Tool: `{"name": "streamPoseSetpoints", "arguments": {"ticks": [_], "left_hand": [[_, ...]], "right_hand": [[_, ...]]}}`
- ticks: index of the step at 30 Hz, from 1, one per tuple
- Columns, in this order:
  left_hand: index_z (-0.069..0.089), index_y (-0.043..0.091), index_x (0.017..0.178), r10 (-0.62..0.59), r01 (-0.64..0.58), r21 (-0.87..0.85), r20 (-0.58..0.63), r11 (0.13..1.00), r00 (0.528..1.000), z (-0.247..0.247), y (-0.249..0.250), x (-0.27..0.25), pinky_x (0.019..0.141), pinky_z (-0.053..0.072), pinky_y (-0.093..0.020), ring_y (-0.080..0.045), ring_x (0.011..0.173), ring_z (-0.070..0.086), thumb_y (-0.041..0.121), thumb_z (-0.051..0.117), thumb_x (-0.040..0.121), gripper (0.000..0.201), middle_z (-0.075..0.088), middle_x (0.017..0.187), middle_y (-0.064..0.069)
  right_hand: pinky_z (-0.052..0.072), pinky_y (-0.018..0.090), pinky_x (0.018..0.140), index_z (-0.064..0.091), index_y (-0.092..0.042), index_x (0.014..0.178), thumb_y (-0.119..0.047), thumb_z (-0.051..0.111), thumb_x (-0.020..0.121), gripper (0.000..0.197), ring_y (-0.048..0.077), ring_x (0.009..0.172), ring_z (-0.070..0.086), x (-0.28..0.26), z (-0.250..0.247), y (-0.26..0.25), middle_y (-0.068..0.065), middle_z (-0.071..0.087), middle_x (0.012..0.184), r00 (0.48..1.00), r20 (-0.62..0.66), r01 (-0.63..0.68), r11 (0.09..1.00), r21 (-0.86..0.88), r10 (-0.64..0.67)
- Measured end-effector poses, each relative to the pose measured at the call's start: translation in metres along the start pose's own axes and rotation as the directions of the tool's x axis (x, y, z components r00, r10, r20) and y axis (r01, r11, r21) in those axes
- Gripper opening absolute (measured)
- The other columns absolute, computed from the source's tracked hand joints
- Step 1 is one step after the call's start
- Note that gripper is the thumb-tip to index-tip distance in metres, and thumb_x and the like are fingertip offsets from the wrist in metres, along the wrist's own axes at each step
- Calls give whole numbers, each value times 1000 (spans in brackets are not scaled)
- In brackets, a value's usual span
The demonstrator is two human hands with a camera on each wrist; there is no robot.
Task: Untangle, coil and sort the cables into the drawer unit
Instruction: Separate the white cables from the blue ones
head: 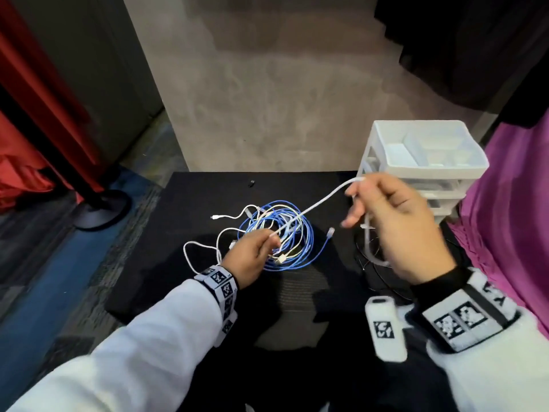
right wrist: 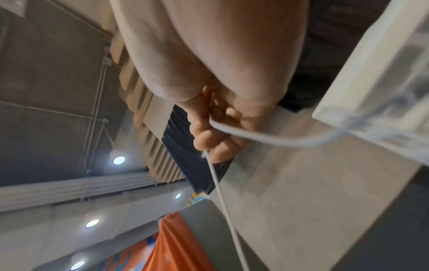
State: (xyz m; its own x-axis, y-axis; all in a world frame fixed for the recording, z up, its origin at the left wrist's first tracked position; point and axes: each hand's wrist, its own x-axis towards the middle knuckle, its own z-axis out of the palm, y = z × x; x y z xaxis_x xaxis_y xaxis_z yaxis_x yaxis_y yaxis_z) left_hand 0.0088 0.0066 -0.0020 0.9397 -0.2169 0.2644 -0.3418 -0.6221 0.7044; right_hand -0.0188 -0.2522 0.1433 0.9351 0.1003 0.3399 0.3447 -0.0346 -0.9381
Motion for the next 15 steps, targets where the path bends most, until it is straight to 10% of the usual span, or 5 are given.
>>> {"name": "streamPoseSetpoints", "arguments": {"ticks": [4,8,11,15], "left_hand": [[61,30,81,-137,138,-2,-115,990,984,-24,-12,26,79,46,-34,-5,76,59,27,45,107,30,65,78,9],[66,26,91,-170,101,-203,-359,974,918,-55,22,50,71,50,-31,-21,70,63,33,43,107,28,62,71,4],[68,25,92,-56,34,-98,-229,995,972,-45,47,50,68,47,-26,-3,64,58,25,48,105,23,62,71,7],[64,23,87,-47,37,137,69,990,997,-8,34,27,83,49,-36,-9,77,56,30,50,105,24,60,77,12]], "right_hand": [[46,27,51,67,-5,99,-17,51,110,23,19,56,49,10,-30,-1,14,49,65,998,-61,5,994,-105,-11],[52,37,64,67,-23,107,-21,61,104,7,21,62,61,1,-30,23,19,59,79,990,10,-132,949,-287,140],[54,40,80,56,-31,128,-29,70,98,34,28,78,66,-7,-11,42,7,66,87,982,87,-133,941,-312,167],[47,13,80,50,-26,142,-38,76,92,57,2,79,62,-14,11,61,-3,69,97,968,83,-190,904,-383,238]]}}
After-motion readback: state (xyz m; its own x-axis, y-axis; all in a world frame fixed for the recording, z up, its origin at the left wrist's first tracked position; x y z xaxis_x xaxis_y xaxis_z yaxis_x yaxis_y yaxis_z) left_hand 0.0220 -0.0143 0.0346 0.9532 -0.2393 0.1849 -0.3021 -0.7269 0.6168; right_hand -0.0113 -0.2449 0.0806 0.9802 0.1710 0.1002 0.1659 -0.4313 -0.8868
